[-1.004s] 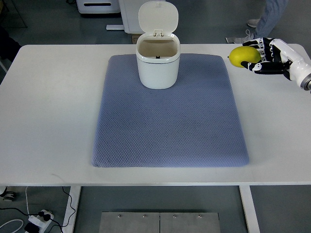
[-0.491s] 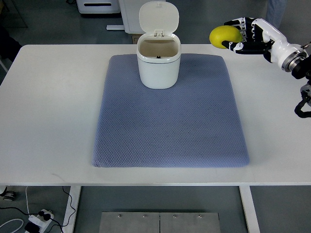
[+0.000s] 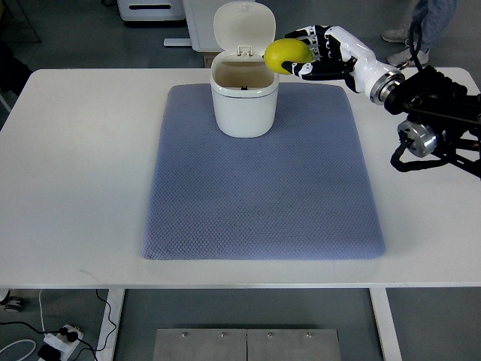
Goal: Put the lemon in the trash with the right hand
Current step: 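Carry the lemon with the right hand over the open white bin, then open the right hand fingers to drop the lemon into the bin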
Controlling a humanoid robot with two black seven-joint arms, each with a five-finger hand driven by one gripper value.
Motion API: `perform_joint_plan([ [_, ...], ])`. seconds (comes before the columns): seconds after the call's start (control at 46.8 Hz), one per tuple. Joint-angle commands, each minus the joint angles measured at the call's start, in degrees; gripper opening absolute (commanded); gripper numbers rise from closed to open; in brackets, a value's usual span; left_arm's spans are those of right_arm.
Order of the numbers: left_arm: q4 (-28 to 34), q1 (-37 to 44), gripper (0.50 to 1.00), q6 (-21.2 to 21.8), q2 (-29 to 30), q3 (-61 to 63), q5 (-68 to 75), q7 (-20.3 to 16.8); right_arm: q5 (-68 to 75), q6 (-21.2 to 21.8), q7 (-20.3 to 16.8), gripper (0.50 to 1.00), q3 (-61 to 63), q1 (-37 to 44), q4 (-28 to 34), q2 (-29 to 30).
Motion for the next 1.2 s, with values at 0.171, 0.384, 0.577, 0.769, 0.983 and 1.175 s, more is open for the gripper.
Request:
perform_joint_plan([
  [0.171, 0.0, 0.0, 1.000, 0.0, 0.0, 0.0, 0.0, 0.0, 1.2, 0.0, -2.0, 0.500, -0.2, 0.1, -7.7, 6.8],
  [0.384, 0.0, -0.1, 1.000, 0.0, 0.0, 0.0, 0.0, 0.0, 1.4, 0.1, -4.0, 0.500, -0.2, 0.1, -11.5, 10.3],
  [0.577, 0.0, 0.0, 1.000, 0.0, 0.0, 0.0, 0.0, 0.0, 1.4, 0.1, -5.8, 0.500, -0.1, 0.2, -13.8, 13.6],
  [0.769, 0.0, -0.1, 1.000, 0.0, 0.0, 0.0, 0.0, 0.0, 1.4, 0.1, -7.5, 0.500, -0.1, 0.2, -17.7, 16.7],
  [0.983, 0.0, 0.0, 1.000, 0.0, 0.0, 0.0, 0.0, 0.1, 1.4, 0.2, -8.1, 0.510, -0.1, 0.9, -18.2, 17.1],
  [1.175, 0.0, 0.0, 1.000, 0.0, 0.0, 0.0, 0.0, 0.0, 1.2, 0.0, -10.0, 0.836, -0.1, 0.9, -18.3, 17.1],
])
